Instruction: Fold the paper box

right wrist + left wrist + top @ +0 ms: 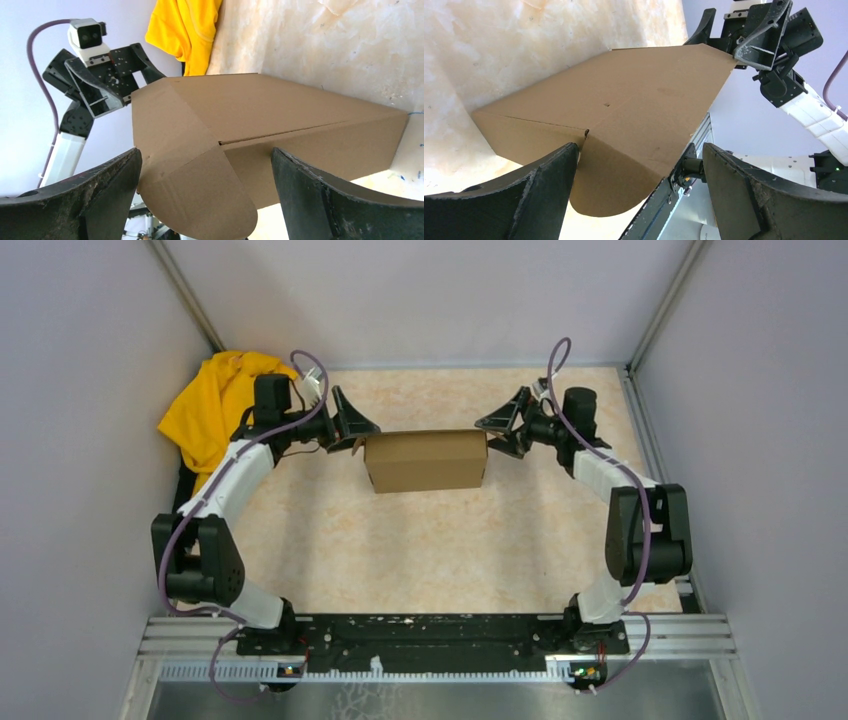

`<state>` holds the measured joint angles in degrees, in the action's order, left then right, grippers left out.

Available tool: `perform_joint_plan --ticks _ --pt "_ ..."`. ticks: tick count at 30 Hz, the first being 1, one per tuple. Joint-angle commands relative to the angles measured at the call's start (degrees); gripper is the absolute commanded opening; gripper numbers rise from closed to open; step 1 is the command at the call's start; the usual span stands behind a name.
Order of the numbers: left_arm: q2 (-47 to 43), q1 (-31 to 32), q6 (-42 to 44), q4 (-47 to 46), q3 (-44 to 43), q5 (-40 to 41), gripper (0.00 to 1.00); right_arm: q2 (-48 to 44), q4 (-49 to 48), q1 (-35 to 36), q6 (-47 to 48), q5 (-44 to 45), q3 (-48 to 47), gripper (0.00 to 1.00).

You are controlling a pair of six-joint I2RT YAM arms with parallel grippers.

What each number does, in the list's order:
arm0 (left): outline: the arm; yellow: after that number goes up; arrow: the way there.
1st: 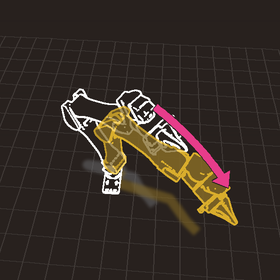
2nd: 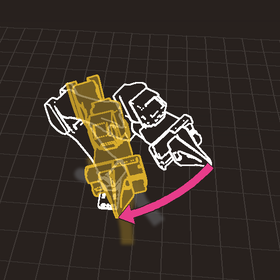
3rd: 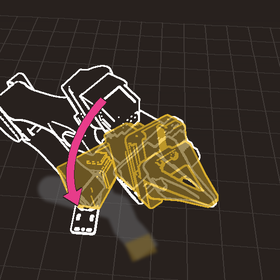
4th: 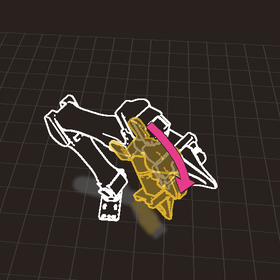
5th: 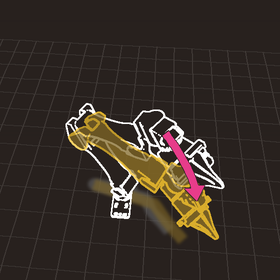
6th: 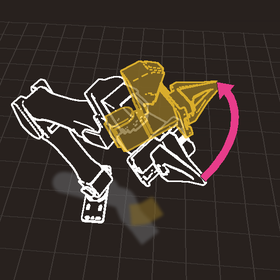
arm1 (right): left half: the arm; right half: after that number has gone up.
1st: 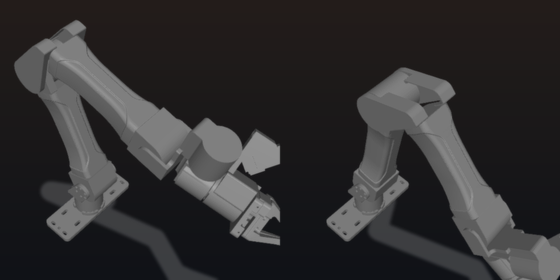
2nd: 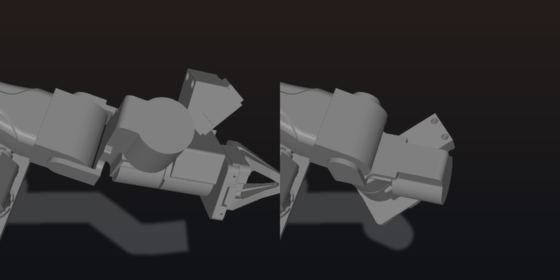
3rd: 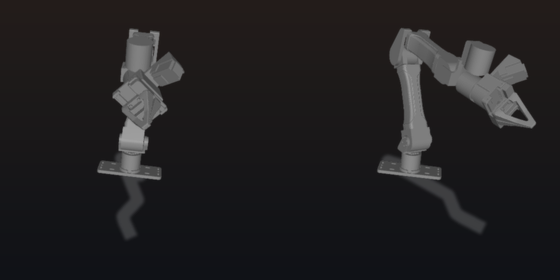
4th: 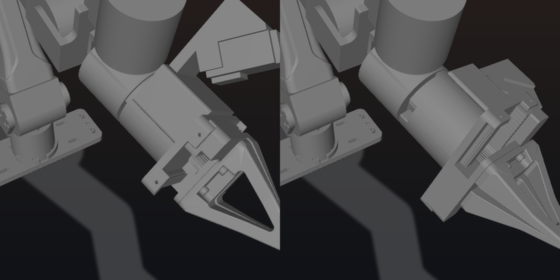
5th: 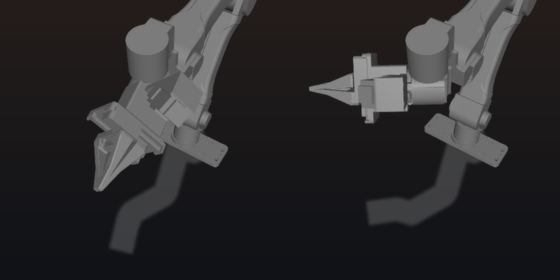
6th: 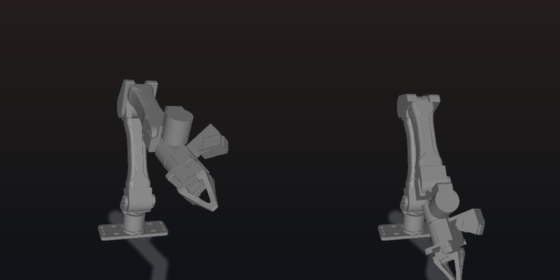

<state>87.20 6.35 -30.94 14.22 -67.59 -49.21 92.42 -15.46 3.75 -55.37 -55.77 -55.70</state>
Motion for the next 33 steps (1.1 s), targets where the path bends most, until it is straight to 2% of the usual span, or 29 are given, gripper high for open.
perform_joint_plan --ticks 1,13,23,29,33 --pt "0.8 -0.9 2.5 0.6 -2.5 -3.8 0.99 0.0 2.9 -1.2 4.5 0.6 -3.8 0.99" --pt "6.1 -2.4 0.7 -3.1 -3.9 -5.6 0.99 4.1 8.5 -2.7 9.1 4.9 -8.3 0.99" --pt "7.3 -2.8 0.7 -3.9 -4.7 -6.1 0.99 3.1 18.3 -3.5 15.3 11.6 -13.3 0.99" --pt "8.9 -3.4 0.8 -4.3 -5.7 -5.7 0.99 0.1 22.9 -5.6 18.7 17.9 -14.6 0.99" --pt "10.5 -4.7 0.3 -4.7 -7.0 -6.5 0.99 -5.3 29.8 -5.6 24.9 26.7 -16.2 0.99"
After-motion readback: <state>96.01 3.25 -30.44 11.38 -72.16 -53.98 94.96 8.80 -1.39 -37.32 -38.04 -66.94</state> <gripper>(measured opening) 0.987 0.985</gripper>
